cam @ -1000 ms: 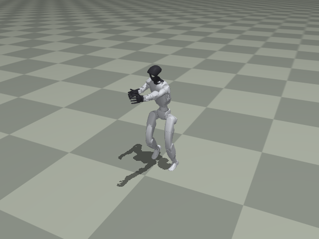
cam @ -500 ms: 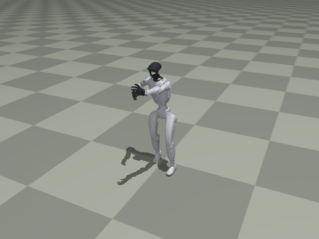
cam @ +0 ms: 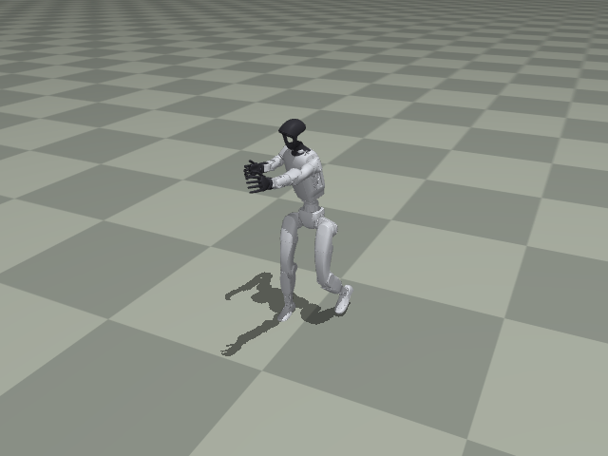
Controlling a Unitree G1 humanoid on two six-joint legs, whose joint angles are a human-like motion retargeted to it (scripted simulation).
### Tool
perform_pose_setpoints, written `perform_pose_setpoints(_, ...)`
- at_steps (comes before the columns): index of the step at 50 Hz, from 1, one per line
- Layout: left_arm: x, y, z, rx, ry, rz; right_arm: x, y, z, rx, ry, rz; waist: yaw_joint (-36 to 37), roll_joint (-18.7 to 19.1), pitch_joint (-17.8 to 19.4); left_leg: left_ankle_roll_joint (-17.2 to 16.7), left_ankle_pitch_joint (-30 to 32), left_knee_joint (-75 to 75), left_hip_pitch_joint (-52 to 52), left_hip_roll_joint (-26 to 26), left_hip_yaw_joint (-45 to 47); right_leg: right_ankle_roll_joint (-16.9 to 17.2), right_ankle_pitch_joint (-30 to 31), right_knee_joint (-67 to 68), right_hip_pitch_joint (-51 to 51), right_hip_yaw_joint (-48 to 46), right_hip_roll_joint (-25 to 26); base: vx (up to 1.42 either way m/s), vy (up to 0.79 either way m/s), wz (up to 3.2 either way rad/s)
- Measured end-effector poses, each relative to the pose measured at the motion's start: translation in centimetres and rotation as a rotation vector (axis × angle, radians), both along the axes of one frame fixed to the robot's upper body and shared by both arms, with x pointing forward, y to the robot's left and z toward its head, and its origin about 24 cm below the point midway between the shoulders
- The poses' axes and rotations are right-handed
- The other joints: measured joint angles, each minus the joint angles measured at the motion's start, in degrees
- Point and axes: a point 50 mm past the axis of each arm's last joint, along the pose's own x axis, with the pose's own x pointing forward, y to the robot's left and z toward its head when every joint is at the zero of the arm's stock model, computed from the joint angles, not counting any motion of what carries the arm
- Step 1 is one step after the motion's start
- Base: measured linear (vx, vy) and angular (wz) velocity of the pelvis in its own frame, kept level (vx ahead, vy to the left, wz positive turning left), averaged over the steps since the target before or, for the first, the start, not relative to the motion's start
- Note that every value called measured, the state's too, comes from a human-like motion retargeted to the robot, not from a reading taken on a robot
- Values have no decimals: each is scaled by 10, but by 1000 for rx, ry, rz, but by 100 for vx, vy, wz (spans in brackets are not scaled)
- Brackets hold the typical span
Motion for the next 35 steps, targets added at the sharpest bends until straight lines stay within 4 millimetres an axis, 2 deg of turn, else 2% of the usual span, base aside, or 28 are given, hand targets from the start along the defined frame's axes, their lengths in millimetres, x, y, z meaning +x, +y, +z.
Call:
perform_pose_setpoints(3, 0, -16, 12, 36, -23, -33, 8, 15, 2, 56, -35, 47, 32, 3, 18, 27, -56, 92, -55, 34, 43, 1, -76, 92, 4, -3, 7, 76, 1, -13)
perform_pose_setpoints(6, 5, -34, 10, 58, -26, -71, 18, 28, 0, 107, -66, 79, 62, -4, 7, 27, -71, 35, -94, 42, 74, 19, -84, 80, 38, -10, -8, 78, 4, 8)
perform_pose_setpoints(10, 13, -54, -6, 87, -6, -114, 27, 37, 2, 84, -124, 97, 93, -28, -28, -11, -6, -211, -97, 18, 98, 45, -22, -10, 104, -17, -40, 82, 8, 12)
perform_pose_setpoints(12, 16, -58, -13, 104, 7, -128, 25, 34, 6, 22, -156, 85, 102, -30, -38, -37, 41, -341, -76, 5, 77, 49, 14, -22, 130, -8, -39, 84, 14, -2)
perform_pose_setpoints(15, 18, -57, -20, 134, 28, -119, 22, 26, 7, -86, -169, 46, 106, -25, -39, -48, 92, -419, -44, 4, 27, 37, 40, 78, 125, 19, -10, 83, 18, -21)
perform_pose_setpoints(17, 15, -53, -12, 137, 23, -85, 23, 16, 5, -129, -145, -3, 104, -34, -33, -21, 71, -363, -48, 2, 25, 34, 20, 233, 67, 28, 4, 77, 17, -27)
perform_pose_setpoints(19, 11, -48, -1, 123, 8, -42, 24, 7, 1, -121, -108, -57, 94, -48, -24, 3, 11, -274, -57, 2, 35, 30, -17, 357, 7, 17, 3, 75, 14, -18)
perform_pose_setpoints(22, 7, -38, 8, 91, -2, 10, 21, -4, -9, -62, -46, -105, 71, -54, -10, 7, -66, -187, -53, 13, 44, 11, -65, 418, -64, -25, -9, 74, 13, -5)
perform_pose_setpoints(25, 5, -27, 6, 63, 7, 29, 16, -9, -17, -31, -4, -104, 35, -34, -16, -21, -75, -201, -34, 24, 40, 5, -49, 316, -115, -61, -6, 74, 11, 19)
perform_pose_setpoints(30, 6, -1, -18, 33, 37, 26, 9, -10, -19, -80, 38, -58, -31, -7, -40, -59, 1, -293, 42, 5, 23, 33, 53, -42, -85, -76, -15, 82, 5, 38)
perform_pose_setpoints(33, 6, 3, -22, 32, 40, 13, 5, -9, -16, -115, 53, -45, -40, -18, -43, -47, 41, -215, 53, -18, 14, 39, 93, -135, -36, -19, -17, 87, -3, 31)
perform_pose_setpoints(35, 5, 1, -17, 35, 29, -2, 5, -8, -10, -124, 41, -44, -29, -20, -34, -30, 57, -99, 26, -21, 20, 22, 108, -127, -10, 14, -11, 82, -2, 2)
